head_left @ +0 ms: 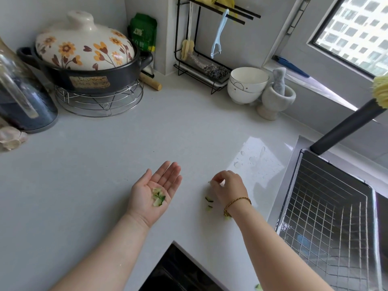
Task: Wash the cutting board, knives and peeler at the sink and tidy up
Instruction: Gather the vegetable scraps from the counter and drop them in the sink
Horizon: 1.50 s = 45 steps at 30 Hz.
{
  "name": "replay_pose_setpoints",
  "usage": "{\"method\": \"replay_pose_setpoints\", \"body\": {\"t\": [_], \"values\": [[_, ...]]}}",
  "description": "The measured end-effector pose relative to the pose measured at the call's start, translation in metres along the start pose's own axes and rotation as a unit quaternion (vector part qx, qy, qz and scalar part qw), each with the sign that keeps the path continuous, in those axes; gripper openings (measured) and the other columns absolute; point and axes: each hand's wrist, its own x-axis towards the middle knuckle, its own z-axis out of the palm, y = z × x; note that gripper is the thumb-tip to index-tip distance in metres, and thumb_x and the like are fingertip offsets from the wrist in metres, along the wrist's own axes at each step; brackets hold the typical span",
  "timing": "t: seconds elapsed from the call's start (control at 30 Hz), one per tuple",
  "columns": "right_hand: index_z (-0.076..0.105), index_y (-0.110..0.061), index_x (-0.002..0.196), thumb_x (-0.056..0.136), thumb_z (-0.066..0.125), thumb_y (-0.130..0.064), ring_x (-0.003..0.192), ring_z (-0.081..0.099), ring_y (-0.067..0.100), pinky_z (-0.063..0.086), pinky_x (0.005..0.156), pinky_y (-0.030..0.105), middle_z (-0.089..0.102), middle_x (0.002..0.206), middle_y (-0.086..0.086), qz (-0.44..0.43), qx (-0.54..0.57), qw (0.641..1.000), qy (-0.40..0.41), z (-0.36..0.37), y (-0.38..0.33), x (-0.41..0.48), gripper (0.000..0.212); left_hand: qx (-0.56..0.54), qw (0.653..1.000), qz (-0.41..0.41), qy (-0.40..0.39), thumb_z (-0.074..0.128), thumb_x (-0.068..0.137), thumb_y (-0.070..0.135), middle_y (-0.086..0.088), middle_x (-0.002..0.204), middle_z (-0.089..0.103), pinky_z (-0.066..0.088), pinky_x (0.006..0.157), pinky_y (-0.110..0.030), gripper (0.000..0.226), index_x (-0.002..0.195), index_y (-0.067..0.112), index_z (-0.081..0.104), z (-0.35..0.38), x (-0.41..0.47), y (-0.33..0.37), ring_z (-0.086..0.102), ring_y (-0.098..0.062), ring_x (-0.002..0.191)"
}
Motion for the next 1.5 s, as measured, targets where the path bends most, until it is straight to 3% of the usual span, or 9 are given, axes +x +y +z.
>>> {"method": "replay_pose_setpoints", "body": {"t": [0.13, 0.47, 0.73, 0.8, 0.87, 1.07, 1.13, 1.23, 1.5], "values": [[0.041, -0.034, 0.061, 0.089, 0.056, -0.021, 0.085, 0.043, 0.008, 0.034, 0.065, 0.016, 0.045, 0.075, -0.016, -0.025, 0.008, 0.997, -0.067, 0.006, 0.001, -0.027, 0.033, 0.006, 1.000, 0.004, 0.001, 0.033, 0.093, 0.027, -0.015, 0.083, 0.072, 0.059, 0.060, -0.035, 0.055, 0.068, 0.000, 0.075, -0.002, 0.001, -0.001, 0.072, -0.024, 0.073], [0.039, -0.021, 0.080, 0.086, 0.054, -0.018, 0.080, 0.045, 0.018, 0.034, 0.056, 0.022, 0.044, 0.081, -0.008, 0.069, 0.008, 0.996, -0.055, 0.009, 0.002, -0.018, 0.017, 0.018, 1.000, -0.003, -0.008, 0.066, 0.066, 0.017, -0.018, 0.086, 0.072, 0.059, 0.059, -0.038, 0.022, 0.072, -0.002, 0.074, -0.002, -0.002, -0.006, 0.072, -0.027, 0.075], [0.049, -0.021, 0.083, 0.089, 0.050, -0.018, 0.093, 0.045, 0.016, 0.034, 0.073, 0.022, 0.041, 0.096, -0.005, 0.016, -0.060, 0.994, -0.087, 0.003, -0.001, -0.022, 0.008, 0.000, 1.000, -0.011, -0.004, 0.036, 0.095, 0.027, -0.016, 0.085, 0.072, 0.059, 0.061, -0.036, 0.054, 0.070, 0.000, 0.075, -0.009, 0.004, -0.009, 0.072, -0.024, 0.074], [0.045, -0.026, 0.069, 0.088, 0.053, -0.019, 0.082, 0.044, 0.011, 0.035, 0.066, 0.019, 0.045, 0.092, -0.006, 0.014, -0.019, 0.996, -0.088, 0.000, 0.005, -0.025, 0.022, 0.007, 1.000, -0.011, -0.027, 0.070, 0.071, 0.022, -0.017, 0.088, 0.072, 0.059, 0.060, -0.037, 0.023, 0.073, -0.001, 0.075, -0.004, -0.001, -0.007, 0.072, -0.026, 0.077], [0.043, -0.030, 0.063, 0.087, 0.056, -0.019, 0.069, 0.043, 0.005, 0.034, 0.058, 0.014, 0.046, 0.082, -0.009, 0.012, 0.014, 0.994, -0.107, -0.002, 0.011, -0.031, 0.030, 0.002, 0.998, -0.017, -0.057, 0.090, 0.031, 0.017, -0.018, 0.091, 0.072, 0.058, 0.063, -0.039, 0.052, 0.077, -0.002, 0.075, -0.004, -0.001, -0.007, 0.071, -0.028, 0.081], [0.042, -0.028, 0.072, 0.086, 0.054, -0.019, 0.082, 0.046, 0.013, 0.036, 0.070, 0.021, 0.045, 0.079, -0.012, 0.017, -0.025, 0.993, -0.111, 0.002, 0.014, -0.036, 0.020, -0.004, 0.999, -0.021, -0.028, 0.042, 0.087, 0.031, -0.015, 0.089, 0.072, 0.059, 0.066, -0.037, 0.047, 0.072, 0.001, 0.075, -0.008, 0.005, -0.017, 0.072, -0.024, 0.078], [0.041, -0.025, 0.087, 0.086, 0.054, -0.021, 0.082, 0.046, 0.014, 0.037, 0.070, 0.023, 0.046, 0.081, -0.011, 0.019, -0.037, 0.992, -0.115, 0.001, 0.010, -0.035, 0.014, 0.006, 0.998, -0.026, -0.049, 0.069, 0.070, 0.027, -0.016, 0.092, 0.072, 0.059, 0.066, -0.038, 0.028, 0.076, 0.000, 0.076, -0.005, 0.003, -0.018, 0.071, -0.025, 0.082], [0.040, -0.024, 0.093, 0.086, 0.054, -0.022, 0.084, 0.047, 0.013, 0.037, 0.071, 0.022, 0.048, 0.084, -0.011, 0.018, -0.055, 0.989, -0.136, -0.003, 0.006, -0.033, 0.015, 0.010, 0.997, -0.032, -0.068, 0.093, 0.017, 0.018, -0.017, 0.097, 0.071, 0.058, 0.066, -0.040, 0.068, 0.080, -0.001, 0.075, -0.006, 0.004, -0.020, 0.071, -0.027, 0.086], [0.059, -0.020, 0.104, 0.088, 0.052, -0.022, 0.093, 0.052, 0.017, 0.039, 0.072, 0.022, 0.051, 0.092, -0.007, -0.002, -0.090, 0.984, -0.152, -0.006, -0.001, -0.031, 0.018, -0.005, 0.997, -0.021, -0.074, 0.093, 0.009, 0.017, -0.017, 0.094, 0.072, 0.059, 0.065, -0.039, 0.073, 0.078, 0.000, 0.076, -0.007, 0.008, -0.024, 0.071, -0.027, 0.084]]}}
